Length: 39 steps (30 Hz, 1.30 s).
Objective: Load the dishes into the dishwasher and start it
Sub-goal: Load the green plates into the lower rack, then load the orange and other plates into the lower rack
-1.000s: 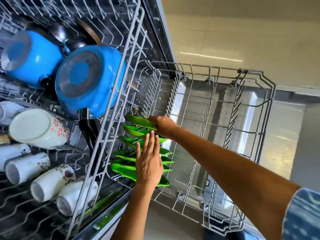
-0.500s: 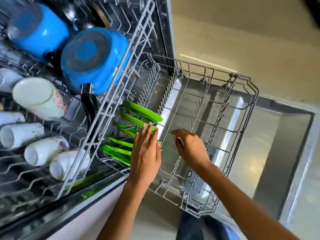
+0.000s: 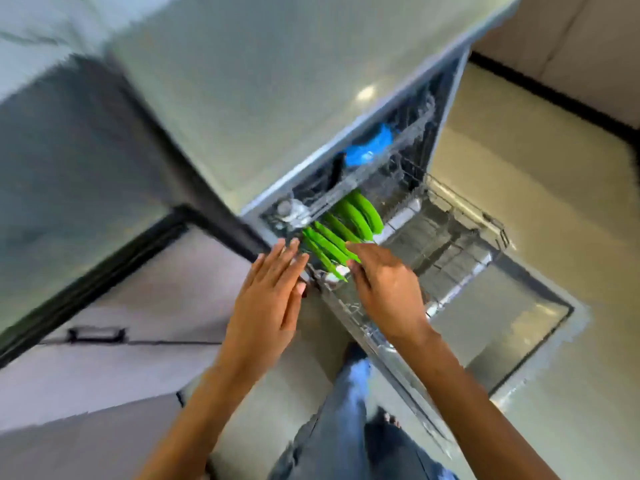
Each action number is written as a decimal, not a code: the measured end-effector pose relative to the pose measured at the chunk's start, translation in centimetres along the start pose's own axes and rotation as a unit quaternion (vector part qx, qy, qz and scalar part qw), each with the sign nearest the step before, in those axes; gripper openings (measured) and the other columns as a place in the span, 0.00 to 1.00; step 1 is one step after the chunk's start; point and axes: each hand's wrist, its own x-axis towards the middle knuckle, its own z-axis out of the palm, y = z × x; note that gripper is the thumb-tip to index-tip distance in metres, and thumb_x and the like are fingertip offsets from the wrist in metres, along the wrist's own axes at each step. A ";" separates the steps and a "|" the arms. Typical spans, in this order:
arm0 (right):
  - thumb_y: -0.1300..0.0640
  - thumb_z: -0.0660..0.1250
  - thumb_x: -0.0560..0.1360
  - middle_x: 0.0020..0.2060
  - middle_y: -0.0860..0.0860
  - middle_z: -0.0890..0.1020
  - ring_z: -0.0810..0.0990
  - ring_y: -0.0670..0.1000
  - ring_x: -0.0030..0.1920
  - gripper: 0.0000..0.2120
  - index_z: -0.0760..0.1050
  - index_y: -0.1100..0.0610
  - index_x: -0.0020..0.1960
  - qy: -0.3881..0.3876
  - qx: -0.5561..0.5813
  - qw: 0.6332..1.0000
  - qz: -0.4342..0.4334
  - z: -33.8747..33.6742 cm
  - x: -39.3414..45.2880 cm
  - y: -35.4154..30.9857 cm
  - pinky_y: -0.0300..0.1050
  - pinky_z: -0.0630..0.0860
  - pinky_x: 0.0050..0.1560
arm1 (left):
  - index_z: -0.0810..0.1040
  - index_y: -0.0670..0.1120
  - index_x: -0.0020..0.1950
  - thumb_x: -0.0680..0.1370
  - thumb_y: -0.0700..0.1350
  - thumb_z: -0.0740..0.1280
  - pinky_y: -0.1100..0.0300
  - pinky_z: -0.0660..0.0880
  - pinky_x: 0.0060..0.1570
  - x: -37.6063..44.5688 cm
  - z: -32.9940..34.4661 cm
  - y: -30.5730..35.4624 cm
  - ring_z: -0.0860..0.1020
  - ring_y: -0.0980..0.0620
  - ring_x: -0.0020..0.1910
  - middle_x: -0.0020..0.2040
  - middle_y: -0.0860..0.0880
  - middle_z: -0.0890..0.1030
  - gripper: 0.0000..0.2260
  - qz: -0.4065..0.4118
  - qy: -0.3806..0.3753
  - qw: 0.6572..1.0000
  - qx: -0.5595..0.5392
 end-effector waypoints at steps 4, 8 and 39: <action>0.55 0.57 0.75 0.49 0.54 0.82 0.80 0.57 0.48 0.16 0.78 0.60 0.56 -0.019 0.042 0.989 -0.139 -2.9 -1.5 -12.1 0.48 0.77 0.46 | 0.74 0.40 0.66 0.78 0.43 0.55 0.53 0.57 0.71 -9.5 -10.3 0.2 0.63 0.48 0.72 0.71 0.44 0.69 0.19 -0.115 0.091 0.988 0.053; 0.54 0.57 0.75 0.50 0.55 0.82 0.80 0.55 0.49 0.17 0.78 0.61 0.56 -0.065 0.118 0.961 -0.241 -1.4 -3.3 -23.3 0.43 0.71 0.53 | 0.76 0.42 0.65 0.78 0.44 0.56 0.55 0.59 0.69 -20.0 -16.8 -0.9 0.64 0.49 0.71 0.70 0.45 0.70 0.18 -0.264 0.191 0.942 0.085; 0.65 0.64 0.68 0.56 0.52 0.81 0.81 0.53 0.55 0.16 0.81 0.58 0.54 -0.342 0.124 0.641 -0.676 28.6 -24.5 -52.2 0.53 0.78 0.54 | 0.85 0.50 0.48 0.70 0.48 0.66 0.64 0.76 0.49 -58.2 -16.3 -11.8 0.82 0.56 0.48 0.50 0.52 0.84 0.11 -0.567 0.147 0.797 0.146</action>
